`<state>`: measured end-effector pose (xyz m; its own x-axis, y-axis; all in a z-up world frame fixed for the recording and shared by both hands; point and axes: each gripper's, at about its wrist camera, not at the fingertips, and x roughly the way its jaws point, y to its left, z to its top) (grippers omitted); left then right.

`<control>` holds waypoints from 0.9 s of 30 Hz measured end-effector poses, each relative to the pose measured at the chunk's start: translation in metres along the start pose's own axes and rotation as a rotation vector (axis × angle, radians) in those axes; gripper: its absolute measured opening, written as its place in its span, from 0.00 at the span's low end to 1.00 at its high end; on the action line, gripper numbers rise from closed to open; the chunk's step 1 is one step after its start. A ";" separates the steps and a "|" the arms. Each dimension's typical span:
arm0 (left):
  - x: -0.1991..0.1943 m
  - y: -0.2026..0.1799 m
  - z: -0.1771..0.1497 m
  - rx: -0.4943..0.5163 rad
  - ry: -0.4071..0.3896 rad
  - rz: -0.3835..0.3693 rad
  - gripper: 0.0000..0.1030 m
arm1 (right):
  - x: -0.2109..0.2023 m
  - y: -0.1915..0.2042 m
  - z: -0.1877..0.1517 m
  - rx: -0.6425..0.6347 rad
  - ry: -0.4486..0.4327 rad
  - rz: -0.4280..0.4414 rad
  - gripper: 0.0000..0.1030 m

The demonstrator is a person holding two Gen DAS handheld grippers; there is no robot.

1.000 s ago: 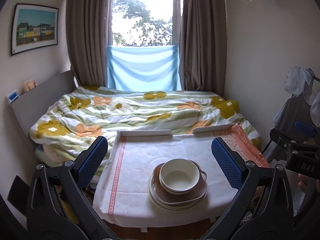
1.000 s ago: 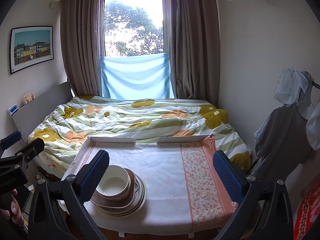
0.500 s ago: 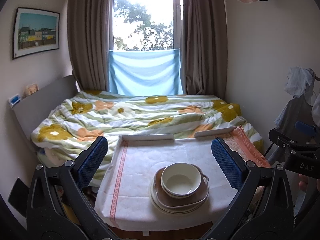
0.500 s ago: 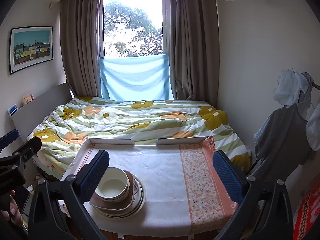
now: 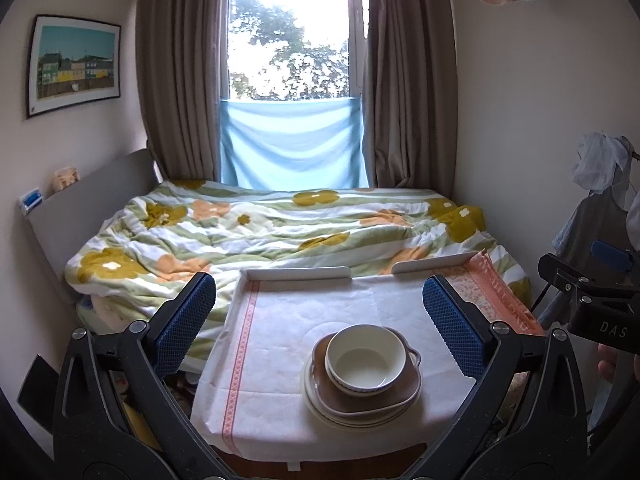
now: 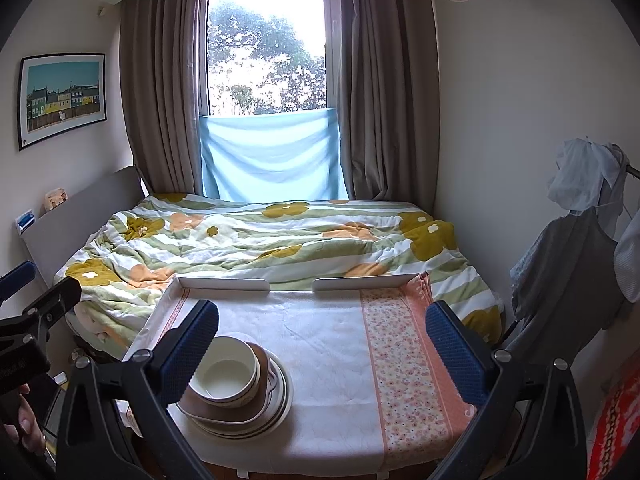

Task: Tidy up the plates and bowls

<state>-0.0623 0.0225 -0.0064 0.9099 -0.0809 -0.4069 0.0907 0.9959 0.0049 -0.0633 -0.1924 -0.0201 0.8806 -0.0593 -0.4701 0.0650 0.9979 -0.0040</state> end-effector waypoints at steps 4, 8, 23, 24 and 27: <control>0.000 0.000 0.000 0.000 0.000 0.000 1.00 | 0.003 0.002 0.003 0.002 -0.004 -0.003 1.00; 0.000 0.000 0.000 0.000 0.000 0.000 1.00 | 0.004 0.002 0.004 0.002 -0.003 -0.003 1.00; 0.008 0.006 0.002 -0.002 -0.011 0.000 1.00 | 0.006 0.003 0.006 0.006 -0.009 -0.012 1.00; 0.008 0.006 0.002 -0.003 -0.015 0.000 1.00 | 0.006 0.003 0.006 0.008 -0.011 -0.013 1.00; 0.008 0.007 0.002 -0.002 -0.030 -0.005 1.00 | 0.010 0.003 0.007 0.012 -0.010 -0.014 1.00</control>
<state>-0.0532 0.0291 -0.0075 0.9212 -0.0870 -0.3792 0.0943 0.9955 0.0009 -0.0508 -0.1903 -0.0191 0.8843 -0.0731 -0.4611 0.0824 0.9966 0.0002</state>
